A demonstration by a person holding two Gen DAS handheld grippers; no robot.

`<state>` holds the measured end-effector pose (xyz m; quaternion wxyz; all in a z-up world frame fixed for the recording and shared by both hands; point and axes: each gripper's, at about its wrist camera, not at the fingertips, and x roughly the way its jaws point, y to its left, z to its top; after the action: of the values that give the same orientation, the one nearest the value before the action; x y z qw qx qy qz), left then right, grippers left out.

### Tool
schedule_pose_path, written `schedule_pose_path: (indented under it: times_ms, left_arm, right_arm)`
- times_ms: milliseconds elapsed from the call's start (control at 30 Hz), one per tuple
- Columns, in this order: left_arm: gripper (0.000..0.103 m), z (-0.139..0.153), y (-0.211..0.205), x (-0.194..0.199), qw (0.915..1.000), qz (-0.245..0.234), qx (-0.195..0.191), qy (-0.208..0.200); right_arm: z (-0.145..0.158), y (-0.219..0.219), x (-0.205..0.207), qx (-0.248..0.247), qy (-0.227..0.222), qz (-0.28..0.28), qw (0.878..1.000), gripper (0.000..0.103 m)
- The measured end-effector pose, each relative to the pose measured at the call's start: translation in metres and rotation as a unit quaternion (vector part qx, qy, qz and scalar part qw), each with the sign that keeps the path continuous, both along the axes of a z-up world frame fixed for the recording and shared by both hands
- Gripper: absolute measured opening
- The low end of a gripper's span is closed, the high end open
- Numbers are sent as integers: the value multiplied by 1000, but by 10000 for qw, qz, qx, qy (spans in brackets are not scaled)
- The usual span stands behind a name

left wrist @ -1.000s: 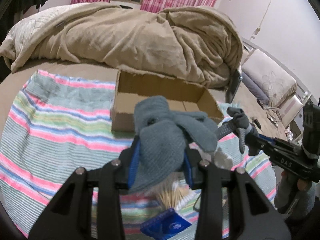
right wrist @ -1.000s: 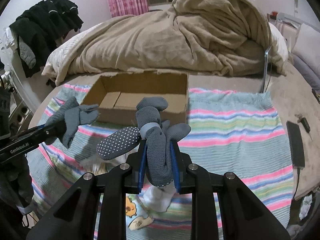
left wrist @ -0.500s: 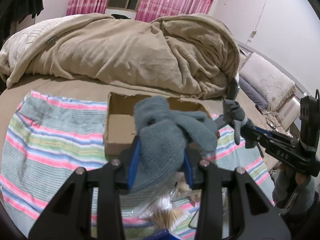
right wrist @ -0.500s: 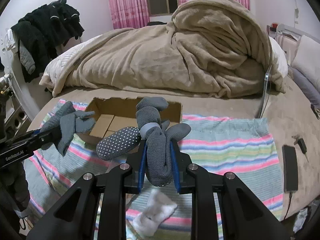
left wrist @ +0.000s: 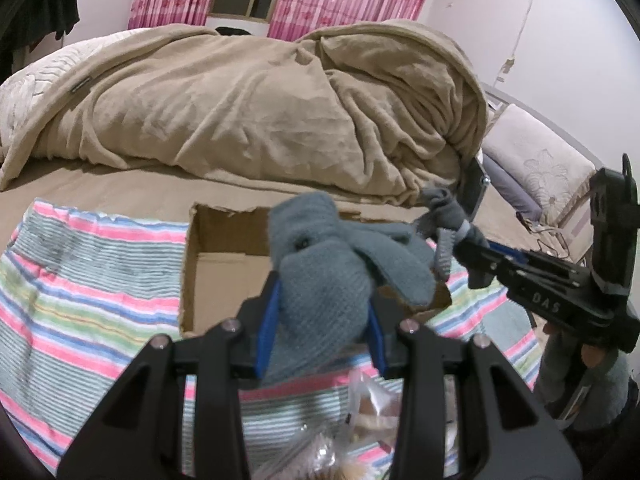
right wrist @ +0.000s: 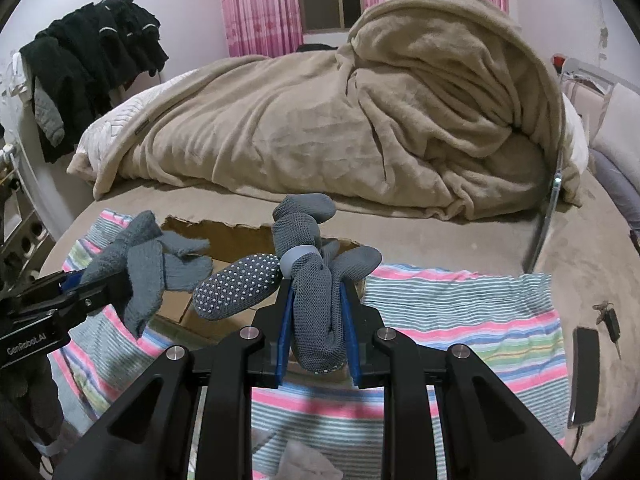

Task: Organize objects
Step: 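Carry the grey gloves and socks into the cardboard box with both tools and release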

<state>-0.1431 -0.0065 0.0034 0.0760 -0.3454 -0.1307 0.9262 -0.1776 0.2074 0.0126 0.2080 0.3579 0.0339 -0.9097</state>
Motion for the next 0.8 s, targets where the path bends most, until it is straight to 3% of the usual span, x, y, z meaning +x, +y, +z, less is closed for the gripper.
schedule_pose_path:
  times_ms: [800]
  left_arm:
    - [41, -68, 18, -61, 9966, -119, -211, -787]
  right_arm:
    - [-64, -22, -35, 227, -689, 104, 9973, 24]
